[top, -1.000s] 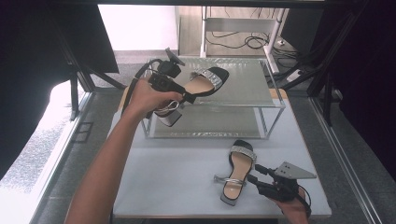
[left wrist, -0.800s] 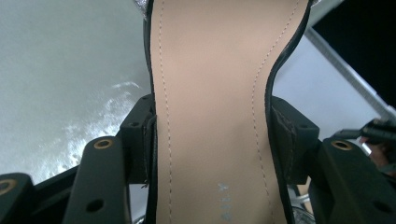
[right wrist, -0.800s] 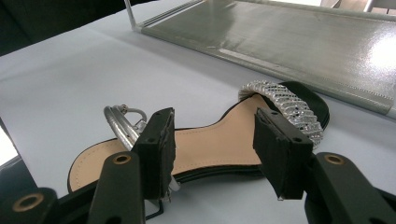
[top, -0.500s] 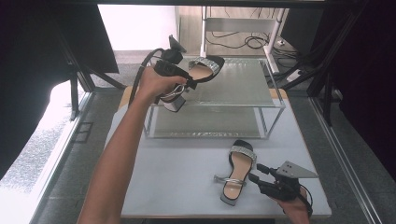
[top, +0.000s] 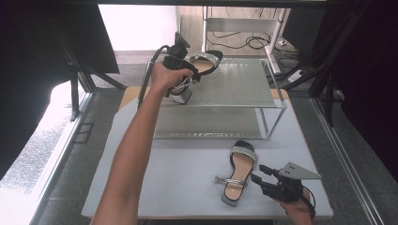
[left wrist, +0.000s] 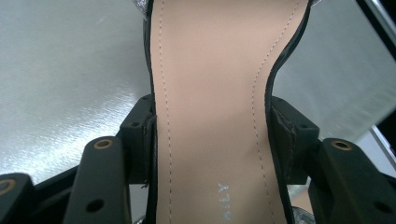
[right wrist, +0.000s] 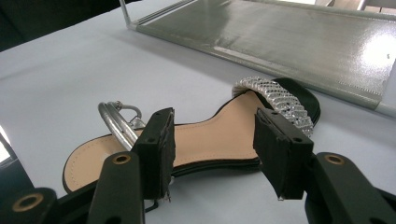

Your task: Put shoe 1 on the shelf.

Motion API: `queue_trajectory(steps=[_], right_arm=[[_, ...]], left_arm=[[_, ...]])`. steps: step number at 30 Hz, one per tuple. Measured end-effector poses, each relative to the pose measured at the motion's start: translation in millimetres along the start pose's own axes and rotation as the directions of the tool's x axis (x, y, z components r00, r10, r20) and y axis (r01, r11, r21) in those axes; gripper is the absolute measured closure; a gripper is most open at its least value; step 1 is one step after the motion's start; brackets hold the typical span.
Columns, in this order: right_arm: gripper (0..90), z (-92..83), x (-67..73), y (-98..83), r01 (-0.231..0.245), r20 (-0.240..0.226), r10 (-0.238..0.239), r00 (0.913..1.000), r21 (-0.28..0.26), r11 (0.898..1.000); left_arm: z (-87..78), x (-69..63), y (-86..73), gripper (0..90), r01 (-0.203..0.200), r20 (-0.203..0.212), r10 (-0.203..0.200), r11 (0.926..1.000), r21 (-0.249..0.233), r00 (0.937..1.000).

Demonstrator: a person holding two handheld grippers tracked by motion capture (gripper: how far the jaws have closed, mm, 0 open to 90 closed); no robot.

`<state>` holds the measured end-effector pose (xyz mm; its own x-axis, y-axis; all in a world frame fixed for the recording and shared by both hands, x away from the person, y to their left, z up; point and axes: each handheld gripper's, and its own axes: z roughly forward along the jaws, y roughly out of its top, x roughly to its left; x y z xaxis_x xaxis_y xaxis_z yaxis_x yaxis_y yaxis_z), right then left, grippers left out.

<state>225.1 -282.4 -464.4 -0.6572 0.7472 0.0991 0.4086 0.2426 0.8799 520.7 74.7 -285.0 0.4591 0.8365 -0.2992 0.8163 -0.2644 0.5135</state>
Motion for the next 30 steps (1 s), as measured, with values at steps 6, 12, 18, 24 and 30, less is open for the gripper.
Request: queue_trajectory(steps=[6, 12, 18, 24, 30], right_arm=[[47.9, 0.6, 0.2, -0.5, 0.001, 0.005, -0.001, 1.0000, 0.008, 1.000], [47.7, -0.8, 2.4, -0.1, 0.007, 0.008, -0.007, 0.9999, 0.010, 1.000], [47.2, -0.6, 6.8, 0.1, 0.024, 0.009, -0.024, 0.9997, 0.015, 1.000], [46.5, -1.9, 11.0, 0.0, 0.038, 0.013, -0.038, 0.9992, 0.021, 0.999], [46.1, -1.4, 12.2, -0.4, 0.040, 0.015, -0.041, 0.9991, 0.023, 0.999]], left_arm=[[9.4, 7.1, 6.0, 42.4, 0.057, 0.003, -0.057, 0.9982, -0.021, 0.9984], [19.4, 14.7, 8.6, 42.3, 0.105, -0.027, -0.106, 0.9942, -0.024, 0.9940], [25.8, 18.3, 11.2, 42.2, 0.150, -0.048, -0.151, 0.9884, -0.027, 0.9874], [38.2, 16.0, 13.0, 41.8, 0.175, -0.116, -0.175, 0.9845, -0.010, 0.9778], [40.3, 14.1, 14.0, 39.6, 0.190, -0.119, -0.188, 0.9818, 0.004, 0.9749]])
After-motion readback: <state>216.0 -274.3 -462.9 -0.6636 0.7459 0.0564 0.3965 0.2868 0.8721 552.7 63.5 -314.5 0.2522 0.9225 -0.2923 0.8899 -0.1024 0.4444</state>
